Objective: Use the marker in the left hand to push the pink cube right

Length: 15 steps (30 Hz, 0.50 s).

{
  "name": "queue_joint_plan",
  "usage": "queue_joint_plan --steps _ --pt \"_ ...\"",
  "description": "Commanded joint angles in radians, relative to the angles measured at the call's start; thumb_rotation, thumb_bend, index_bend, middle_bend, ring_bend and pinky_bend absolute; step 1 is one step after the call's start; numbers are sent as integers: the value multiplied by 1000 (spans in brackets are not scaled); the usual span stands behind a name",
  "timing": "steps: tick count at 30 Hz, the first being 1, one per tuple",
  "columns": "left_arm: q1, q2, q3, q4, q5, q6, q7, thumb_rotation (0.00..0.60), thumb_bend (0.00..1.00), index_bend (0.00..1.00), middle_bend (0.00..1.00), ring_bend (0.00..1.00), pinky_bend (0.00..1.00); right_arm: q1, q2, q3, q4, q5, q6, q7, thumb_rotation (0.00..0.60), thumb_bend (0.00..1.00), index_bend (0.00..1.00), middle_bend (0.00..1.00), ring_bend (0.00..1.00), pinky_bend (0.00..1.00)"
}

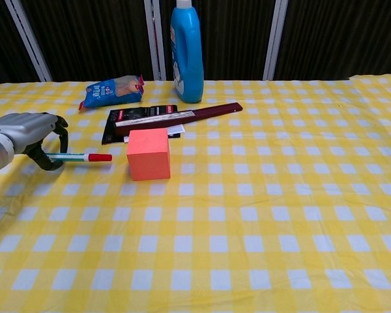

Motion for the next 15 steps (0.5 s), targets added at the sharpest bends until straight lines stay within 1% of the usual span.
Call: queue_joint_plan --steps 1,2,8,15 --pt "9 25 0 -25 1 15 3 600 439 566 87 0 76 1 0 1 -3 3 -2 -1 600 378 0 0 0 0" --pt "18 51 -6 -48 -5 30 3 600 438 566 87 0 76 3 0 3 -3 4 -3 -4 600 378 0 0 0 0" --pt "36 118 -7 -121 -27 46 16 600 439 565 87 0 76 5 -2 6 -5 7 -4 -9 600 379 0 0 0 0" --pt "45 163 3 -167 -54 45 29 600 439 565 87 0 76 6 -3 7 -7 5 -3 -12 600 379 0 0 0 0"
